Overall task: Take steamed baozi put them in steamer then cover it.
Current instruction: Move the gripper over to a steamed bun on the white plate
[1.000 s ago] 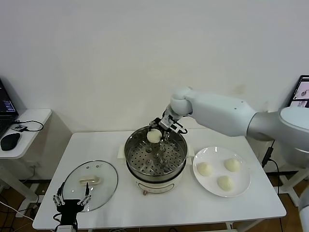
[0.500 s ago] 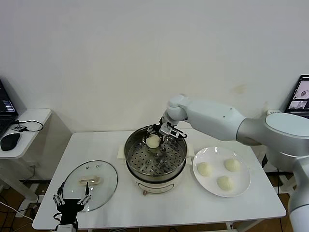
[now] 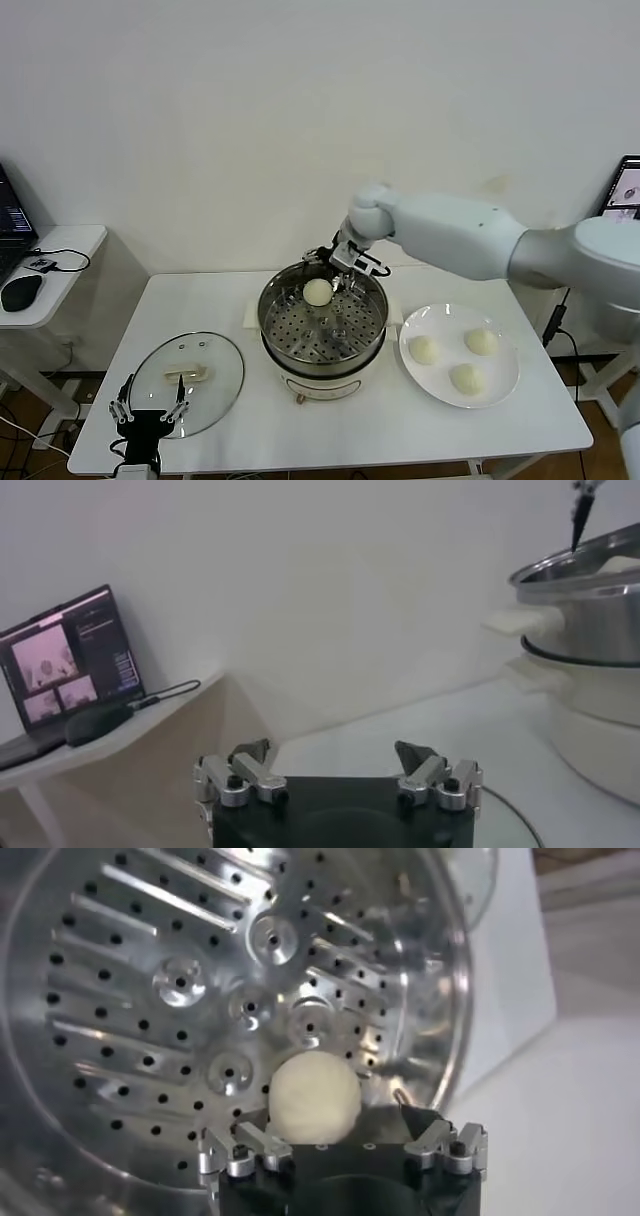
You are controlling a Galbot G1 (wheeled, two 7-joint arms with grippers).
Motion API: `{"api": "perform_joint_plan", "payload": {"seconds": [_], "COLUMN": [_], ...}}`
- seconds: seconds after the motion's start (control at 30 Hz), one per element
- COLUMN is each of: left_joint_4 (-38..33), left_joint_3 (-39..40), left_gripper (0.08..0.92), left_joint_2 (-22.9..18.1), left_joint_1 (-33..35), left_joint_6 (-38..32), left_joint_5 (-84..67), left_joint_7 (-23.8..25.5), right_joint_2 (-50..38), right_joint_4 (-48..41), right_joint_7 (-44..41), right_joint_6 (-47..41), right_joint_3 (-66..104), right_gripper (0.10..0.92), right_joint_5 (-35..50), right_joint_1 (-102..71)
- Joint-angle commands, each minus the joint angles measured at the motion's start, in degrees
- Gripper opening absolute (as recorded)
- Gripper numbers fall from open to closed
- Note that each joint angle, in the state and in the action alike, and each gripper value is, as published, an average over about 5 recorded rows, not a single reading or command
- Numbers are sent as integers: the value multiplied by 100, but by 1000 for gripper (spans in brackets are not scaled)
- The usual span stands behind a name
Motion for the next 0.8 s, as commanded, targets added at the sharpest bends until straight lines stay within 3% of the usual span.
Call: {"api": "perform_joint_plan", "payload": {"seconds": [0.03, 0.27, 0.4, 0.8], "left_joint_4": [-59, -71, -68, 2], "left_joint_3": [-11, -12, 1, -33], "left_gripper": [823, 823, 823, 823], "left_joint_2": [43, 89, 88, 65], "left_joint_1": [20, 70, 79, 61], "left_joint_6": [2, 2, -1, -1], "left_joint_5": [-1, 9, 25, 41], "left_joint_7": [4, -14, -15, -13], "right_joint_2": [-1730, -3467, -4015, -4014], "right_joint_4": [1865, 2618, 2744, 2115], "right_joint_7": [-342, -384, -398, -383], "right_joint_6": [-2386, -2642, -2568, -2236], "right_joint_3": [-131, 14, 235, 1219], "right_gripper": [823, 823, 823, 823], "right_joint_5": [1172, 803, 391, -514], "right_joint_1": [818, 595, 102, -1808]}}
